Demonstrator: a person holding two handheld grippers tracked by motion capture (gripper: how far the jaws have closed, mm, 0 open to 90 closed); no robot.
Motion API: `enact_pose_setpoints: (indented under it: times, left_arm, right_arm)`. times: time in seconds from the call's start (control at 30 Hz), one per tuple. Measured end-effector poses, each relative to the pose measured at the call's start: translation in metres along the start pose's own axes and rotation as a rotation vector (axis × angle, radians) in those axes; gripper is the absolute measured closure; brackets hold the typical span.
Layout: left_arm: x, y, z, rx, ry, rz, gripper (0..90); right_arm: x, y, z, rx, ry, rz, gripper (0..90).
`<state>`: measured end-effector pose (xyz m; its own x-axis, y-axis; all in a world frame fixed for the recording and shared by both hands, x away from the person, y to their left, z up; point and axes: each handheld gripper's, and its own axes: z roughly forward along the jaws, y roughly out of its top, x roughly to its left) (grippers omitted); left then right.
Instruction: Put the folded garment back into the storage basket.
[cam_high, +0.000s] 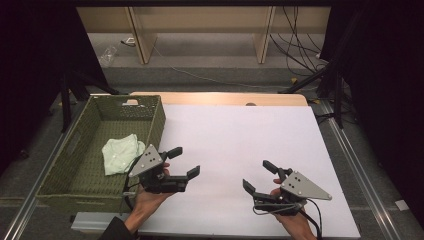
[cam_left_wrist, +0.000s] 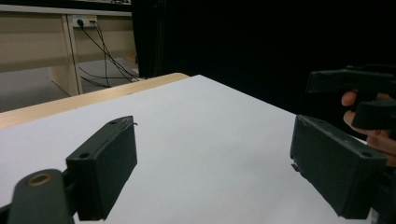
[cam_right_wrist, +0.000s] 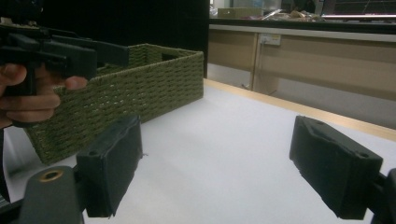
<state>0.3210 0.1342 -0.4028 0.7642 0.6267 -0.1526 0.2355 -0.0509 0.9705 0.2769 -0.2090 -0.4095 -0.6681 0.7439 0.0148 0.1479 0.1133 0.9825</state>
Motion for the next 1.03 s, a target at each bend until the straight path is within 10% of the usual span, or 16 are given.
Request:
enact_pose_setpoints:
  times: [1.03]
  left_arm:
    - [-0.002,-0.014,0.001,0.011,0.006,0.001,14.2]
  right_arm:
    - [0.0,0.0,0.0,0.005,0.005,-0.002,17.9]
